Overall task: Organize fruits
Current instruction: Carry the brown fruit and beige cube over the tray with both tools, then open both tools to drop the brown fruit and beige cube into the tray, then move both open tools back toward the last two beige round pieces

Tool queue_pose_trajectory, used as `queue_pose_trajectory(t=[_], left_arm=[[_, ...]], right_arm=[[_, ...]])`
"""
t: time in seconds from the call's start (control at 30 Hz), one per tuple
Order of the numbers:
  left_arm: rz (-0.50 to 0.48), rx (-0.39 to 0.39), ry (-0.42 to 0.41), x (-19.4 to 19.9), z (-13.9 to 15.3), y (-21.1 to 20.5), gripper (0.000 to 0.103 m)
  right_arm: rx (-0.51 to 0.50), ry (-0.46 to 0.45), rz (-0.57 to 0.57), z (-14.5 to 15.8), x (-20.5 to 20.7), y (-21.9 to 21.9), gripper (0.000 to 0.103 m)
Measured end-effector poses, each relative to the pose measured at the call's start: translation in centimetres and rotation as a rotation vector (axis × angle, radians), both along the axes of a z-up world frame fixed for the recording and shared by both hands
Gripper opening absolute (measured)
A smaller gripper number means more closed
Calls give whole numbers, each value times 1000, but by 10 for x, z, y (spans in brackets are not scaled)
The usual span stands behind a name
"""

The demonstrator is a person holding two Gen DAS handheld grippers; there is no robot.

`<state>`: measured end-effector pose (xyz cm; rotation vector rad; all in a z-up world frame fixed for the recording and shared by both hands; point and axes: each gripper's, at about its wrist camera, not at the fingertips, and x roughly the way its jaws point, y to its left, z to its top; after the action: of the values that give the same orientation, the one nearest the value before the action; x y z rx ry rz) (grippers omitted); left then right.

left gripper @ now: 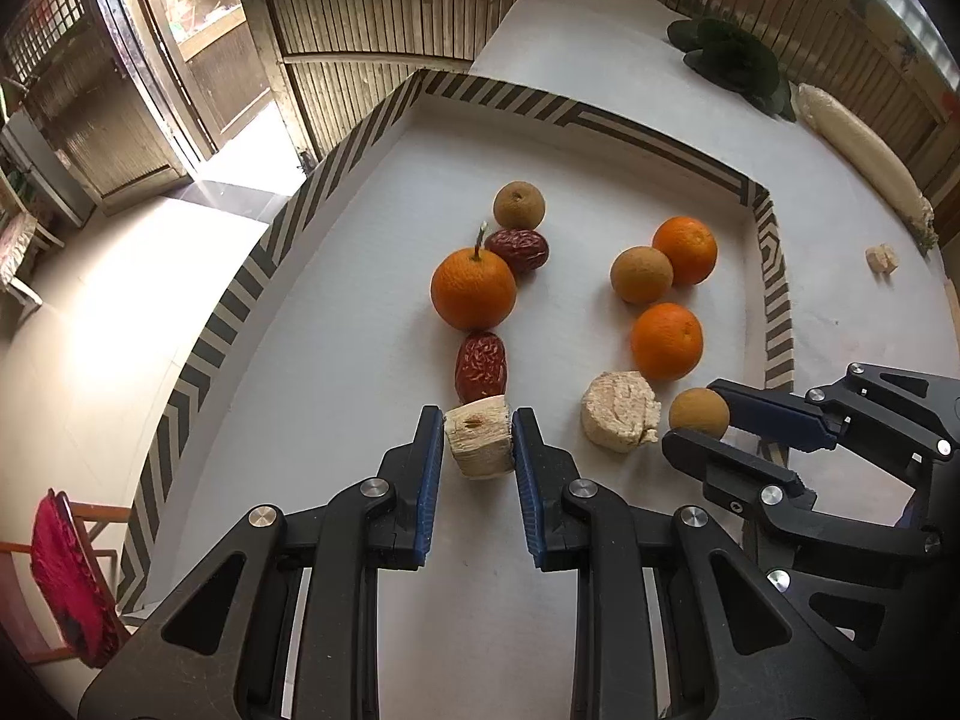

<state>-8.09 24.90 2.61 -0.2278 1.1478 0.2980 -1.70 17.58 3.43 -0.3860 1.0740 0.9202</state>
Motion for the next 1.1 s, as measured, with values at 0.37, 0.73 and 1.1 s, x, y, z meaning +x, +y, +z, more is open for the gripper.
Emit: queue_pose_trajectory(t=[0.37,0.73,1.1], left_arm=[[30,-19,10,6,-2,5,23],[48,-5,-8,6,8,3,52],[-3,40,-59,22,30,-31,52]], right_arm=[[11,-5,-5,4,4,-5,23],[53,-19,-54,22,5,-22,25],[87,-51,-176,41,13,-73,29]])
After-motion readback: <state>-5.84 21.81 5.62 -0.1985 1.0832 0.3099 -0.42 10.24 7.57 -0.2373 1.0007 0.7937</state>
